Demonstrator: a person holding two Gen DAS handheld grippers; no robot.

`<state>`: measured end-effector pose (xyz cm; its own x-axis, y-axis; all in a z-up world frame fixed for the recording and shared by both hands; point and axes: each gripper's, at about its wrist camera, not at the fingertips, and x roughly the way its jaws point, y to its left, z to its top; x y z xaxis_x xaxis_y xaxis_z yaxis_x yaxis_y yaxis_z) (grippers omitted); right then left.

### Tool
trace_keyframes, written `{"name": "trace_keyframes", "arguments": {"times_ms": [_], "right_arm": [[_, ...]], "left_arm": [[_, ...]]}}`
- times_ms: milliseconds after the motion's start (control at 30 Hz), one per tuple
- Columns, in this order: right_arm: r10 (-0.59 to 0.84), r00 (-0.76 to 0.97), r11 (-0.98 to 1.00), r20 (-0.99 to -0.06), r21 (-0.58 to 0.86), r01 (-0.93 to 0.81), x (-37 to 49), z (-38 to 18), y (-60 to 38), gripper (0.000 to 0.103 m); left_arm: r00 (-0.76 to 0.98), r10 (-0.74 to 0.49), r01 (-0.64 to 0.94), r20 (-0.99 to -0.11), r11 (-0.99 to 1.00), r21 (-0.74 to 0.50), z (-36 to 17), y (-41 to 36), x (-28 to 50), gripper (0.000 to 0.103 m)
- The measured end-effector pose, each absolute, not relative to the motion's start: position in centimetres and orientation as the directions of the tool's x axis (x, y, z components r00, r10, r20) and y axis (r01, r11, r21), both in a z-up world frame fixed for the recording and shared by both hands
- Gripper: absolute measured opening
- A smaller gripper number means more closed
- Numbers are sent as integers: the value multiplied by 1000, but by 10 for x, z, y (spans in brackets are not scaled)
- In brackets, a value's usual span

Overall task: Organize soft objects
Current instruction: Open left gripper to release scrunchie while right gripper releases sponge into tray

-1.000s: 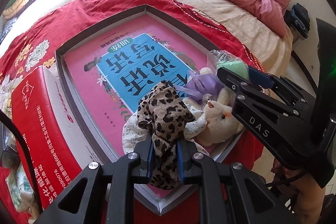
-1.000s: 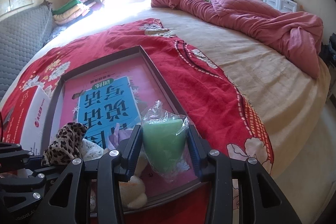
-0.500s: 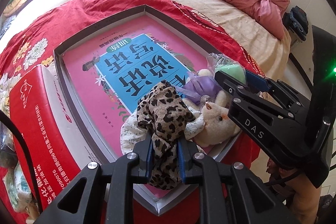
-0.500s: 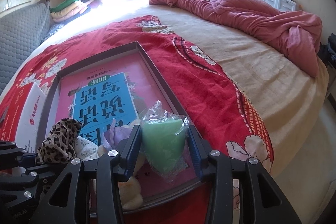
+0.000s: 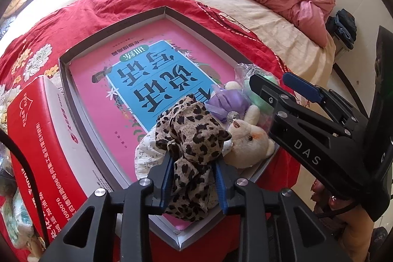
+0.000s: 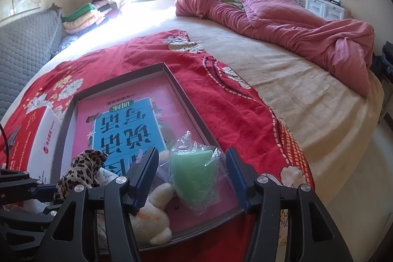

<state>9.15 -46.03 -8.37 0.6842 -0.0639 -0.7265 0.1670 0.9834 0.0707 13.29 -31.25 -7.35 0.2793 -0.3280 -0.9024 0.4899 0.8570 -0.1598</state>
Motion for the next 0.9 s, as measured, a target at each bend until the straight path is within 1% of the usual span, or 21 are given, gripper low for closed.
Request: {"name": "trace_keyframes", "arguments": {"times_ms": [233,400,533,633,700,733,900], "right_arm": [[-70,691,981,-720,78,180,90,-81,-463,59],[-75,694,979,-716,81,189,88,-79,-466,59],[-81,697,977,-712,83,197,87,-77,-468,59],[-81,697,977,-712,83,199,87,-77,-468,60],[-85,697,976,-713,82,202,86,-76,-469,66],[-85,698,976,-711,83,203,86,-76,-469,71],[-88,698,975,-710,83,208,85,-75,-469,72]], "left_arm": [[274,-339,493,-900,853,-171,-73,-314,132,37],[281,-351,497,-893,849,-177,-69,-315,132,47],[291,-354,499,-889,849,-175,-67,-314,131,50],[301,-350,501,-887,850,-166,-64,-314,131,56],[311,-347,498,-885,852,-160,-62,-313,131,66],[314,-350,496,-883,853,-162,-61,-312,131,68],[318,-358,481,-878,859,-176,-59,-306,132,69]]}}
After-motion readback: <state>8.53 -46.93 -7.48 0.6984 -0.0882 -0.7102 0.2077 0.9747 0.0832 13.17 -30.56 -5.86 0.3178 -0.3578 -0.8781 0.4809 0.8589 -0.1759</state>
